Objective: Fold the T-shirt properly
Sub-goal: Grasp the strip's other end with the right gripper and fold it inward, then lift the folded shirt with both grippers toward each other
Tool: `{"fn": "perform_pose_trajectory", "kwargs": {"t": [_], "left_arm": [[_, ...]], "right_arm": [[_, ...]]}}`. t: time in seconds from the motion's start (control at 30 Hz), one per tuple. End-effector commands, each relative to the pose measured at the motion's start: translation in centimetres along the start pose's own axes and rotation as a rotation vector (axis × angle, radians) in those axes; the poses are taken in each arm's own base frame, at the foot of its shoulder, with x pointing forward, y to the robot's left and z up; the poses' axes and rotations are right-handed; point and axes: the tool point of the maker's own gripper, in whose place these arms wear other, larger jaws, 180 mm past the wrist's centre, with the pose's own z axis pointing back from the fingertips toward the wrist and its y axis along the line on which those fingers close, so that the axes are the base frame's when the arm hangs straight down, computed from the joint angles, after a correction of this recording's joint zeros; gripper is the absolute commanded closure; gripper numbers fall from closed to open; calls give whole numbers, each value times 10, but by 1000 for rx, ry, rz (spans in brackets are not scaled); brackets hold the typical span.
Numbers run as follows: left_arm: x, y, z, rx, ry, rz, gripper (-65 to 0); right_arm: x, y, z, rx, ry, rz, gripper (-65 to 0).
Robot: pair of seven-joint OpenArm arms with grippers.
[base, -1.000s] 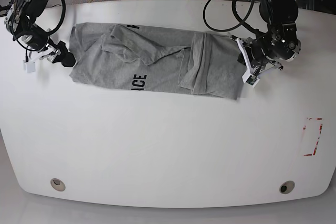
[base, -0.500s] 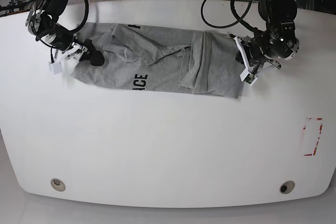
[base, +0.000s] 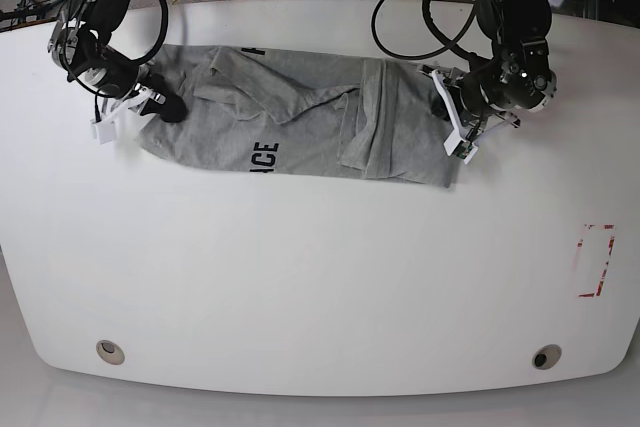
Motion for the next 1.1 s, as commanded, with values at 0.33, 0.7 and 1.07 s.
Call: {"fn": "perform_pose_trajectory", "kwargs": {"t": [0.33,0.7,1.07], "left_arm": [[0,-39,-36,-142,35,63,-17],[6,-71,-62,-248,62,108,-17],[8,-96,-69,-299,58,56,-17]], "right_arm": [[46,77,41,12,-132,358,0],[20,153,5,204,-79,462,0],[-3,210,-31,386,-54,418,0]]}}
